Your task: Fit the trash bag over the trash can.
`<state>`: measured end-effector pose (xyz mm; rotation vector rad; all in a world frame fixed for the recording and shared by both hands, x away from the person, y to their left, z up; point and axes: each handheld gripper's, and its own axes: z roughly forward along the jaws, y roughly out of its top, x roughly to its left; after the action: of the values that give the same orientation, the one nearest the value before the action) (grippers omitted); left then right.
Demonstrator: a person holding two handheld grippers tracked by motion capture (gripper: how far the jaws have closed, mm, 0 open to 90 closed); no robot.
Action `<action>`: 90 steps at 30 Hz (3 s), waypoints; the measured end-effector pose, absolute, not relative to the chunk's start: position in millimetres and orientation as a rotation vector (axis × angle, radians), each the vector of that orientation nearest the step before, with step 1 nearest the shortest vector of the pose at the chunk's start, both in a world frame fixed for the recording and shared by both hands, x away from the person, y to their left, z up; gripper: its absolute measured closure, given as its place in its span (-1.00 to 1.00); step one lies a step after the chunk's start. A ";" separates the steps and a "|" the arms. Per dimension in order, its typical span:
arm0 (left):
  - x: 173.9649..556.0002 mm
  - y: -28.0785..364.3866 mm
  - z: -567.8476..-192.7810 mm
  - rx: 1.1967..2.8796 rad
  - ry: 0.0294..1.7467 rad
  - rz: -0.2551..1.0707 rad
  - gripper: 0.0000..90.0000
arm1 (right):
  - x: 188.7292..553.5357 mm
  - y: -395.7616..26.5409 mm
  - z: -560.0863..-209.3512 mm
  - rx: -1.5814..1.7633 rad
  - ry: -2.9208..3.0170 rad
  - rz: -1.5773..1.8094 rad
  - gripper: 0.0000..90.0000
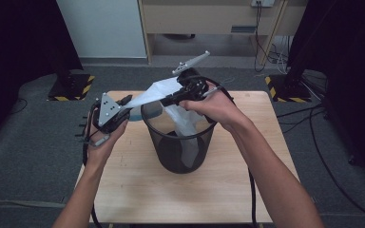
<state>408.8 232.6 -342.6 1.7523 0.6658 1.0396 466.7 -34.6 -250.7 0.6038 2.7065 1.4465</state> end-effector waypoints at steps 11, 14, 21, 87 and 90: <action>401.0 246.5 -343.2 1.621 0.703 1.000 0.67 | 461.4 -48.2 -256.0 0.646 2.745 1.410 1.00; 400.9 247.4 -339.7 1.618 0.689 0.996 0.81 | 459.7 -48.8 -257.3 0.640 2.751 1.404 1.00; 401.5 244.4 -330.2 1.677 0.627 0.995 0.99 | 459.9 -48.9 -258.1 0.614 2.737 1.407 0.74; 400.5 230.7 -329.4 1.691 0.560 1.004 0.95 | 461.5 -43.3 -252.8 0.626 2.700 1.403 -0.14; 400.8 230.2 -329.0 1.691 0.559 1.003 0.95 | 462.1 -41.5 -253.5 0.636 2.689 1.402 -0.31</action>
<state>400.8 230.2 -329.0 1.6914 0.5592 1.0026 462.1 -41.5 -253.5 0.6356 2.6894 1.4024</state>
